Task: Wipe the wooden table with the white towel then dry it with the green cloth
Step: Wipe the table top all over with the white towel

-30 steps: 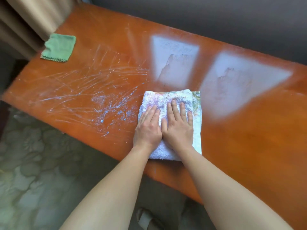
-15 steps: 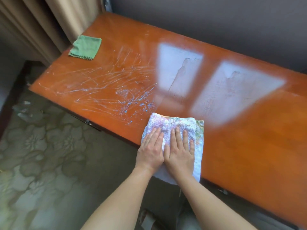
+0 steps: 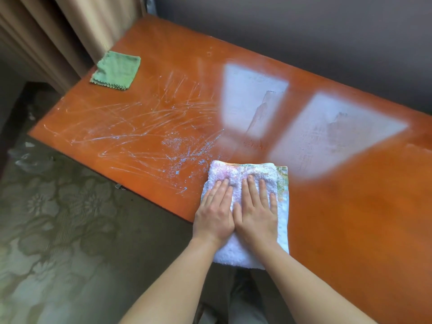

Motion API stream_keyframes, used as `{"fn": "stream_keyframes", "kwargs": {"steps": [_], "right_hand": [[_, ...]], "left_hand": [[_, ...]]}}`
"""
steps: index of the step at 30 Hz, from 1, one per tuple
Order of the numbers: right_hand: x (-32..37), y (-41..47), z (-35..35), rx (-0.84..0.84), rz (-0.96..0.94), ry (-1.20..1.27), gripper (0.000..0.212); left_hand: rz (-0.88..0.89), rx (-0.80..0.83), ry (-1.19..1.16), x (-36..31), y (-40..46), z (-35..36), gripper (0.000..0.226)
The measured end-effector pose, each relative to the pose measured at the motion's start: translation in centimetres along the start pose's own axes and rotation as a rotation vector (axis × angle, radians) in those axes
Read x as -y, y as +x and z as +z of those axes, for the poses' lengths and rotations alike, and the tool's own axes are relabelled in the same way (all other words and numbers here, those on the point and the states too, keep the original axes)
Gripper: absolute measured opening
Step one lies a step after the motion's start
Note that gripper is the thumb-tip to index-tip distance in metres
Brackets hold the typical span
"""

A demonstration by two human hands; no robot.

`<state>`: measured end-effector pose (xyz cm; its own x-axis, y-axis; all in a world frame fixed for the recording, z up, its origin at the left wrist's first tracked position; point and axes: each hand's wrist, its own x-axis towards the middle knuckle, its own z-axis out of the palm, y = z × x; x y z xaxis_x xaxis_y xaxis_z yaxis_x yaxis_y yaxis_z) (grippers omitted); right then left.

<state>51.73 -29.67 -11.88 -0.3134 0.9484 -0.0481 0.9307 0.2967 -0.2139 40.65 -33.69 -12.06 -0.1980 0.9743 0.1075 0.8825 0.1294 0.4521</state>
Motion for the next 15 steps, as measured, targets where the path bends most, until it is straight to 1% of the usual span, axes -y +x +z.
{"fn": "stream_keyframes", "kwargs": {"steps": [4, 10, 15], "right_hand": [[0.7, 3.2, -0.2, 0.015, -0.025, 0.000, 0.067], [2.0, 9.3, -0.2, 0.026, -0.002, 0.014, 0.069], [2.9, 16.4, -0.9, 0.054, -0.025, 0.036, 0.071]], "left_hand": [[-0.036, 0.012, 0.010, 0.7, 2.8, -0.7, 0.046], [-0.017, 0.002, 0.026, 2.8, 9.0, -1.2, 0.048], [-0.031, -0.001, 0.023, 4.3, 15.7, -1.3, 0.050]]}}
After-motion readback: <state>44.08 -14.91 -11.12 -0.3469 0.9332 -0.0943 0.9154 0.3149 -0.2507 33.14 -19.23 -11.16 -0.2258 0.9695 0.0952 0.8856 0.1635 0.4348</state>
